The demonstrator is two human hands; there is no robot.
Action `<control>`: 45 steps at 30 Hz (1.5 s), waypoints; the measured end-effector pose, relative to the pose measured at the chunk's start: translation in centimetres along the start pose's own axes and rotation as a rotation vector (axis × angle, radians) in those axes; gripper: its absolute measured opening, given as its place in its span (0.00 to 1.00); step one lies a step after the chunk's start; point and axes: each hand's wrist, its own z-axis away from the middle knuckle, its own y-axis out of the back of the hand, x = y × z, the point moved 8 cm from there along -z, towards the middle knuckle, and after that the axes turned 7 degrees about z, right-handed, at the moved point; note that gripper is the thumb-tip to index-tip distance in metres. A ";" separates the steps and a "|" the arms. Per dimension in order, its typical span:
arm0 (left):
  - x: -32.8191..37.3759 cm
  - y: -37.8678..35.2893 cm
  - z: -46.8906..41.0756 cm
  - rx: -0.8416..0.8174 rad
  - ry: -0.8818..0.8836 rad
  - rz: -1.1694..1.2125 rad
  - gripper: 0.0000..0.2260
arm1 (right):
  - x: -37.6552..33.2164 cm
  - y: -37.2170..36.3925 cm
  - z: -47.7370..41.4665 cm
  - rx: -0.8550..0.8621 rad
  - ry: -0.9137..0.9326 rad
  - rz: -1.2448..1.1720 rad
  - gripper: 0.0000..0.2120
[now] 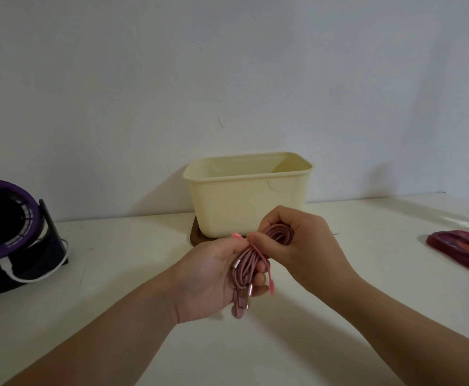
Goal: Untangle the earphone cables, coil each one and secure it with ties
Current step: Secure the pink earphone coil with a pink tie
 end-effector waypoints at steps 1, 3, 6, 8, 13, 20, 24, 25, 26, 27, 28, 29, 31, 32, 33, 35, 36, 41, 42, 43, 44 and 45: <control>0.1 0.1 0.0 0.036 -0.016 -0.011 0.15 | -0.2 0.1 0.0 0.020 0.023 0.009 0.08; 0.3 0.3 -0.1 0.100 -0.059 -0.029 0.15 | -0.6 0.3 0.1 0.051 0.074 0.031 0.08; 0.4 0.4 0.0 0.152 -0.104 -0.035 0.14 | -1.2 0.4 0.3 0.086 0.146 0.054 0.08; 0.5 0.2 0.0 0.156 -0.134 -0.042 0.14 | -1.4 0.8 0.3 0.111 0.174 0.052 0.08; 0.6 0.2 -0.1 0.153 -0.179 0.022 0.14 | -1.8 1.1 0.2 0.085 0.187 -0.045 0.09; 1.0 0.8 0.1 0.163 -0.185 0.056 0.09 | -1.6 1.2 0.1 0.084 0.168 -0.027 0.08; 1.1 0.9 0.1 0.175 -0.196 -0.036 0.10 | -1.1 1.0 0.1 0.057 0.086 -0.102 0.07; 1.3 1.0 0.1 0.181 -0.213 -0.013 0.10 | -1.1 1.0 0.1 0.047 0.071 -0.126 0.06; 1.5 0.9 0.2 0.183 -0.232 0.011 0.09 | -1.0 0.8 0.1 0.035 0.052 -0.150 0.06; 1.7 0.8 0.2 0.185 -0.252 0.018 0.09 | -0.8 0.7 0.1 0.021 0.027 -0.181 0.07; 1.8 0.8 0.3 0.191 -0.270 0.006 0.09 | -0.5 0.5 0.1 0.003 -0.006 -0.216 0.09; 2.0 0.9 0.3 0.204 -0.288 -0.024 0.10 | -0.1 0.3 0.0 -0.025 -0.037 -0.255 0.14; 2.4 1.0 0.4 0.233 -0.322 -0.066 0.11 | 0.5 -0.5 0.0 -0.120 -0.086 -0.340 0.23; 2.7 1.1 0.4 0.243 -0.341 -0.053 0.09 | 0.6 -1.0 0.1 -0.177 -0.102 -0.366 0.27; 2.8 1.3 0.4 0.249 -0.359 -0.046 0.08 | 0.7 -1.4 0.2 -0.233 -0.111 -0.362 0.30; 3.1 1.3 0.5 0.249 -0.381 -0.091 0.05 | 0.6 -2.4 0.5 -0.332 -0.105 -0.307 0.31; 3.1 1.3 0.5 0.242 -0.390 -0.106 0.05 | 0.4 -2.8 0.7 -0.372 -0.100 -0.295 0.30; 3.8 2.1 0.7 0.309 -0.477 -0.258 0.07 | 0.9 -4.0 1.3 -0.463 -0.200 -0.405 0.26; 3.9 2.4 0.7 0.325 -0.496 -0.290 0.08 | 1.1 -4.0 1.2 -0.452 -0.213 -0.416 0.24; 4.0 2.5 0.7 0.338 -0.507 -0.323 0.10 | 1.2 -3.9 1.1 -0.431 -0.220 -0.427 0.21; 4.0 2.7 0.7 0.351 -0.510 -0.348 0.10 | 1.3 -3.7 0.9 -0.410 -0.223 -0.445 0.17; 4.0 2.8 0.7 0.361 -0.507 -0.366 0.10 | 1.3 -3.6 0.8 -0.393 -0.222 -0.464 0.14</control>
